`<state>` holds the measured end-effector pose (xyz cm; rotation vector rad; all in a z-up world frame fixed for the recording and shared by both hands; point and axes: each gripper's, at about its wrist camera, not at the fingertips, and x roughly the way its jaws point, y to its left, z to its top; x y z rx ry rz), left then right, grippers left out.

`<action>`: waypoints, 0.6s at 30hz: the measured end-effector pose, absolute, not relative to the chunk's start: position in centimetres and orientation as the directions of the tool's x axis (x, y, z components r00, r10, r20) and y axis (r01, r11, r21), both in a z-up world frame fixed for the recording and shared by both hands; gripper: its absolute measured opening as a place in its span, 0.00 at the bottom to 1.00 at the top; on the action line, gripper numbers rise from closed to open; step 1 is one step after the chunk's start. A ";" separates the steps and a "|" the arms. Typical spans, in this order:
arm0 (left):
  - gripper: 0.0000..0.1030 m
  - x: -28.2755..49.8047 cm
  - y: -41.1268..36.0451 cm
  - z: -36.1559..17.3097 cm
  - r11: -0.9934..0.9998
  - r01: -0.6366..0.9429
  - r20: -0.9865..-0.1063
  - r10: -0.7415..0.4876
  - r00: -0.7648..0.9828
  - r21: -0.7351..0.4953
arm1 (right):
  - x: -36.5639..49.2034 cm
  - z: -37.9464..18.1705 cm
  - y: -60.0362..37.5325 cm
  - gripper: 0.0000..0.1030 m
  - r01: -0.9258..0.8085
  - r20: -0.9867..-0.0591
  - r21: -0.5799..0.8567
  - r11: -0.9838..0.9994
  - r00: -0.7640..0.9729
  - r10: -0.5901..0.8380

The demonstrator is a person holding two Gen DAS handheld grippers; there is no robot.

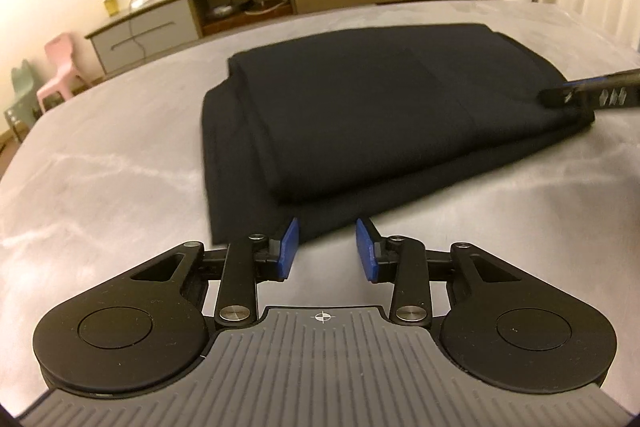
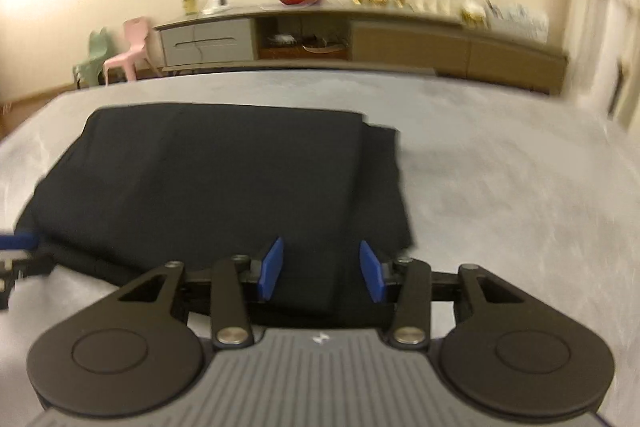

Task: Fold clothes
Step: 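Release the folded trousers and open both grippers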

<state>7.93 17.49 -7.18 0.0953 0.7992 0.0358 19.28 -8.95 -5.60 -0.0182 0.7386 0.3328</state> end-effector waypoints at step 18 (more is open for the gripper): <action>0.22 20.7 27.6 -6.0 0.969 -0.169 -0.712 -0.013 0.702 -0.183 | 27.7 -5.6 -9.0 0.51 -0.479 -0.686 0.022 0.878 0.632 0.362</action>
